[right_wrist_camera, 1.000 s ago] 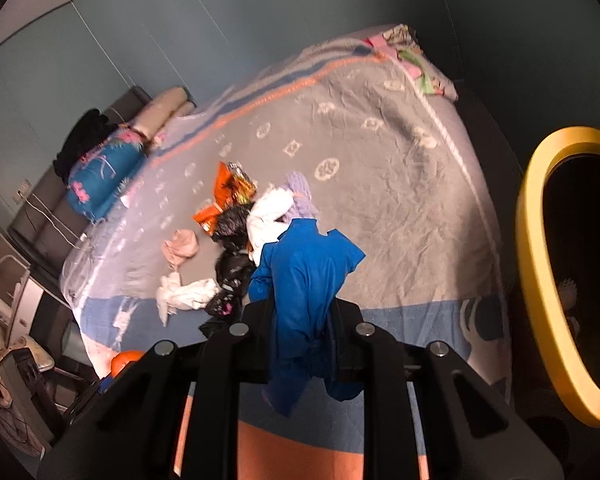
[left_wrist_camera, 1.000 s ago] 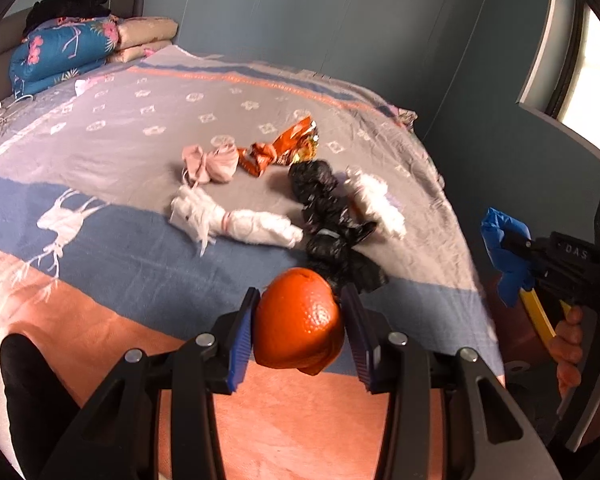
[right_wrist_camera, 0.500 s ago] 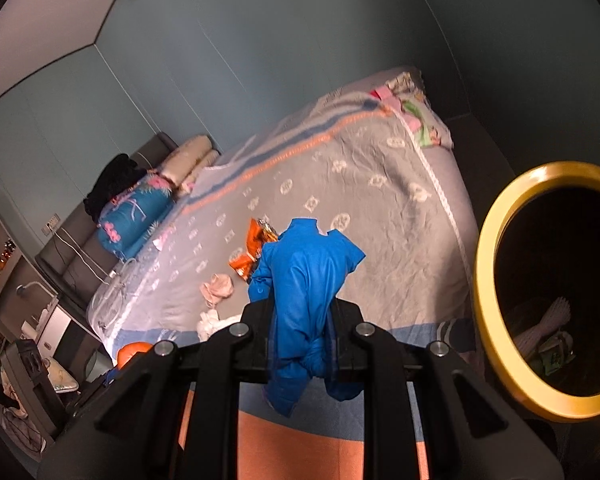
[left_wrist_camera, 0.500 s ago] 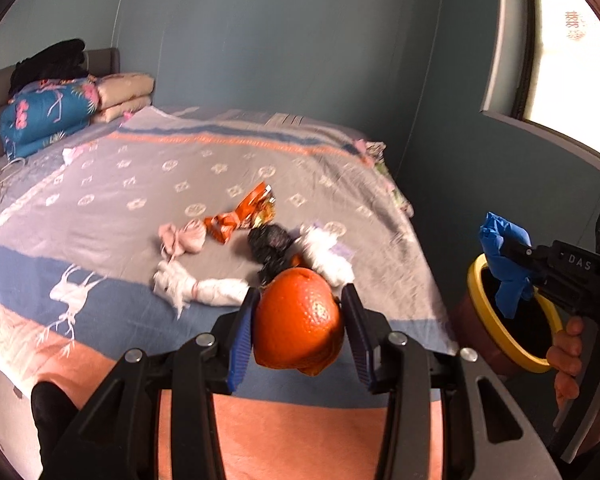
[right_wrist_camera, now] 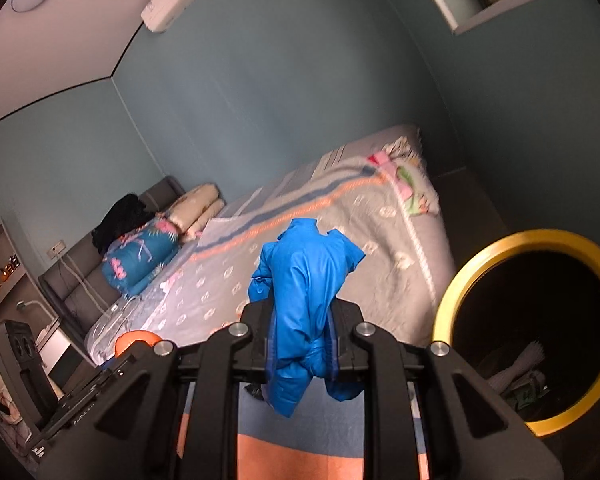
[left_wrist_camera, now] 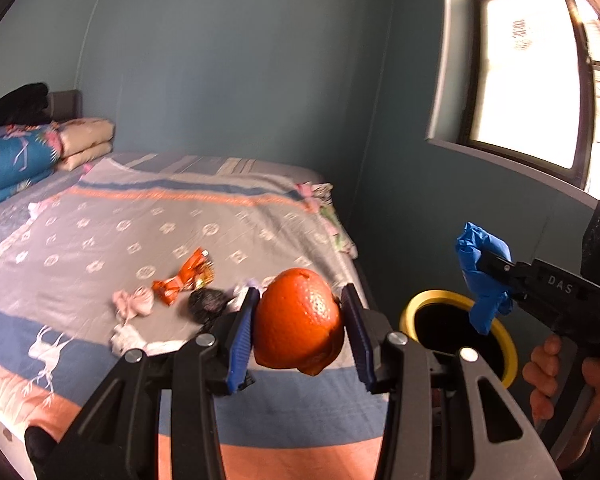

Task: Collect trash
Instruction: 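Carry the orange and blue glove over the bin with both tools, then open both tools to drop the orange and glove into the bin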

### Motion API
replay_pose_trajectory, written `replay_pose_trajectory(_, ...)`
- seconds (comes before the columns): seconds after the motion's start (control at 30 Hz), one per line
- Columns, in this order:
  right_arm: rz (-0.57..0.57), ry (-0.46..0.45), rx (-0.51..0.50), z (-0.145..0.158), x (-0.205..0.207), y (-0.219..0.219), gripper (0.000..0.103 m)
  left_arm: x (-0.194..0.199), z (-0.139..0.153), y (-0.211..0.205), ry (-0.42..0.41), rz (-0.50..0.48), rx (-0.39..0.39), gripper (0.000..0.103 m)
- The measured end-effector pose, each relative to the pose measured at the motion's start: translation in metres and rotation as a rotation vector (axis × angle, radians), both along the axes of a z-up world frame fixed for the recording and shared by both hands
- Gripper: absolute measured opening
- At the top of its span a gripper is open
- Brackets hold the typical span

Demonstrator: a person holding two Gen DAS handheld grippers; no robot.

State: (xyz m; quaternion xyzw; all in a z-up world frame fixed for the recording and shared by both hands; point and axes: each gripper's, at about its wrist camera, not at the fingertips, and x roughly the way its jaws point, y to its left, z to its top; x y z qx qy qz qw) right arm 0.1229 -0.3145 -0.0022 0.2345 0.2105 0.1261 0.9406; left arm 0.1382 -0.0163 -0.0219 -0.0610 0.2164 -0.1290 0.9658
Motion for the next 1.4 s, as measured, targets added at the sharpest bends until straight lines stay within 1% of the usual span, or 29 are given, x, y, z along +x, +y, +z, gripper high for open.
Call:
replay_pose_trajectory(0.23,-0.064,-0.043,-0.013,0.021,-0.017,-0.033,0.019,0.003,0.014,-0.034,-0.040,-0.067,0.011,0.040)
replay_pose_trajectory(0.43,-0.124,-0.052,-0.045,0.028,-0.025,-0.059,0.019,0.011,0.020,-0.067,-0.050,-0.140,0.017,0.040)
replay_pose_trajectory(0.63,-0.181,-0.053,-0.085,0.032,-0.030,-0.084,0.019,0.020,0.019,-0.099,-0.050,-0.200,0.031,0.040)
replay_pose_trajectory(0.8,-0.230,-0.037,-0.102,0.030,-0.028,-0.105,0.019,0.034,0.010,-0.127,-0.026,-0.250,0.048,0.040)
replay_pose_trajectory(1.0,-0.286,0.015,-0.120,0.017,-0.014,-0.135,0.019,0.046,-0.003,-0.163,0.003,-0.303,0.068,0.040)
replay_pose_trajectory(1.23,-0.326,0.105,-0.093,-0.014,0.006,-0.171,0.019,0.064,-0.023,-0.195,0.050,-0.337,0.090,0.040)
replay_pose_trajectory(1.4,-0.330,0.154,-0.077,-0.034,0.021,-0.181,0.019,0.085,-0.041,-0.217,0.121,-0.355,0.085,0.040)
